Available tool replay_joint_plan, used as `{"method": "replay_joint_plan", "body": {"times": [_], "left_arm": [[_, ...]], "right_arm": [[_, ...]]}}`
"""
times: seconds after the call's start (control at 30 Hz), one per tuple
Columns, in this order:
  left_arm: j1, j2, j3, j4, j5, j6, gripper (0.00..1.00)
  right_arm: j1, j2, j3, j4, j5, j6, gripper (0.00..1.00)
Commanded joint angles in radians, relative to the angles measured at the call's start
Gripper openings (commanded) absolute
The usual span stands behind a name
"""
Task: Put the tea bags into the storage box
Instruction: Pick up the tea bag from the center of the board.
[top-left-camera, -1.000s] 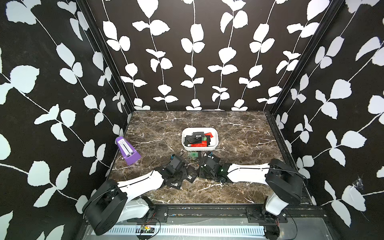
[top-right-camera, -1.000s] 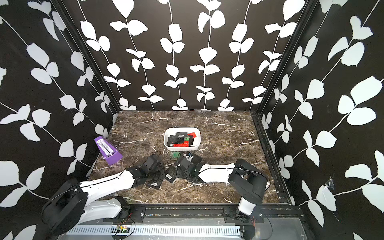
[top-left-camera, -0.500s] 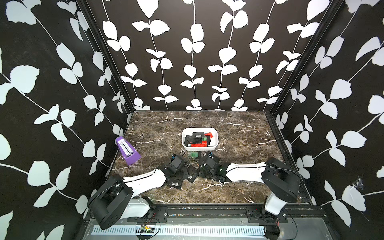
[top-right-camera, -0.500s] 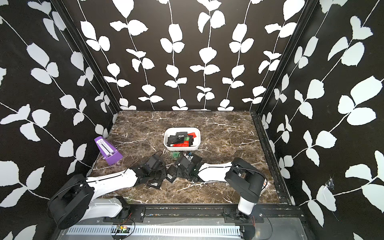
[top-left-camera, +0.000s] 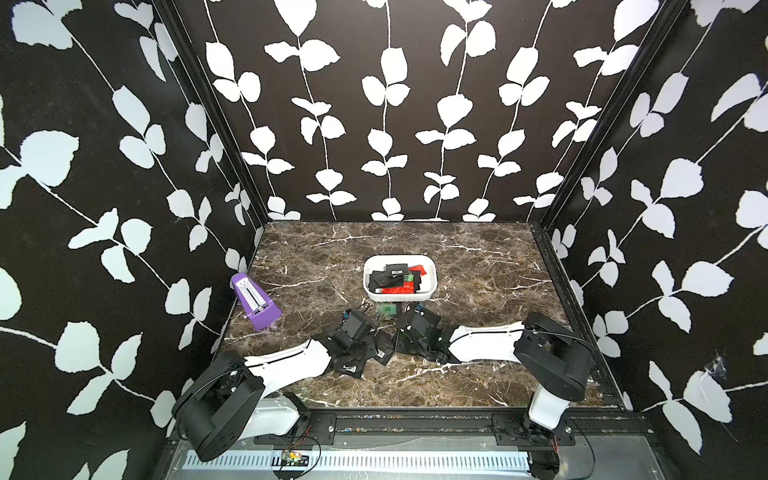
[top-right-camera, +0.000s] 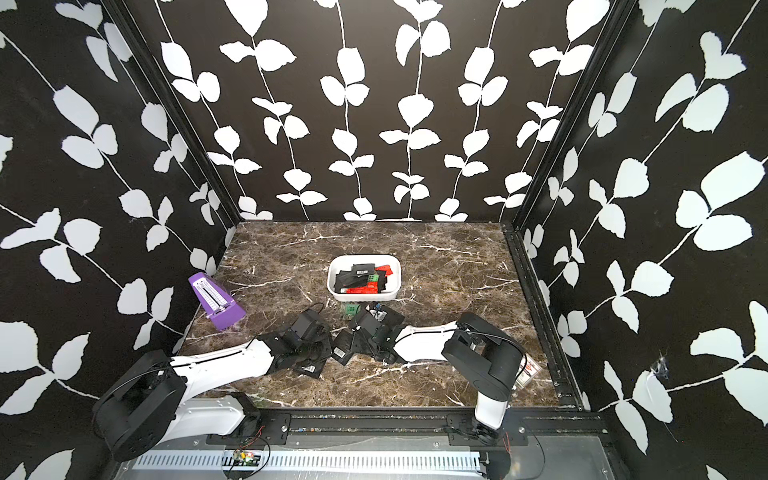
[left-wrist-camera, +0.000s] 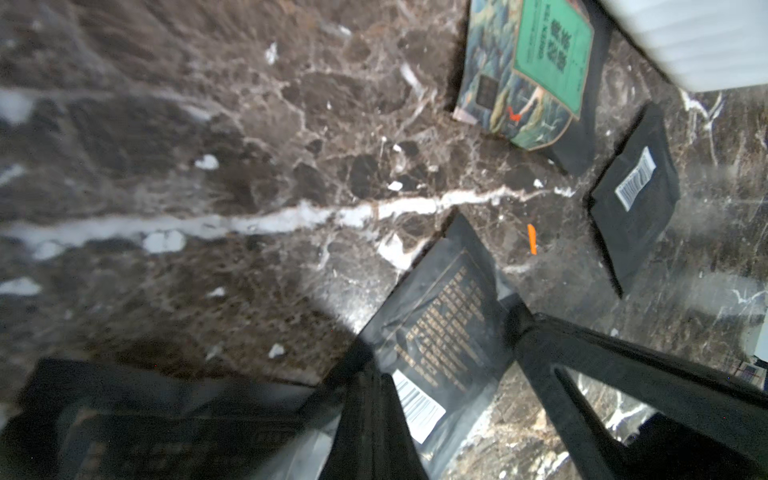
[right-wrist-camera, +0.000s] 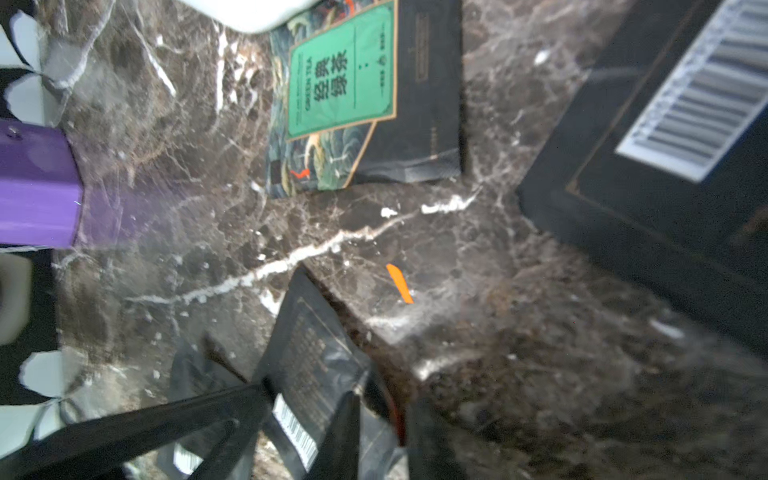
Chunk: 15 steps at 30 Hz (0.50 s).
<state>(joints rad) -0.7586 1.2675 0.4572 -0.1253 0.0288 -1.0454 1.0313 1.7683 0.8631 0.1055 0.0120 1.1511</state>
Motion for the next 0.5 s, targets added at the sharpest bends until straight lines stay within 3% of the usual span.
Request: {"method": "replay_joint_plan", "body": {"times": [0.0, 0.07, 0.33, 0.47], "left_arm": [[-0.002, 0.017, -0.028, -0.050, 0.005, 0.012, 0.00], [-0.001, 0.014, -0.027, -0.051, 0.006, 0.017, 0.00], [-0.002, -0.078, 0.050, -0.102, 0.012, 0.051, 0.00], [-0.001, -0.146, 0.127, -0.183, -0.025, 0.085, 0.15]], "right_arm": [[-0.003, 0.028, 0.029, -0.055, 0.004, -0.020, 0.11], [-0.003, 0.025, 0.037, -0.069, 0.008, -0.028, 0.01], [-0.003, -0.078, 0.096, -0.187, 0.064, -0.114, 0.00], [-0.002, -0.193, 0.146, -0.275, 0.117, -0.181, 0.00]]}}
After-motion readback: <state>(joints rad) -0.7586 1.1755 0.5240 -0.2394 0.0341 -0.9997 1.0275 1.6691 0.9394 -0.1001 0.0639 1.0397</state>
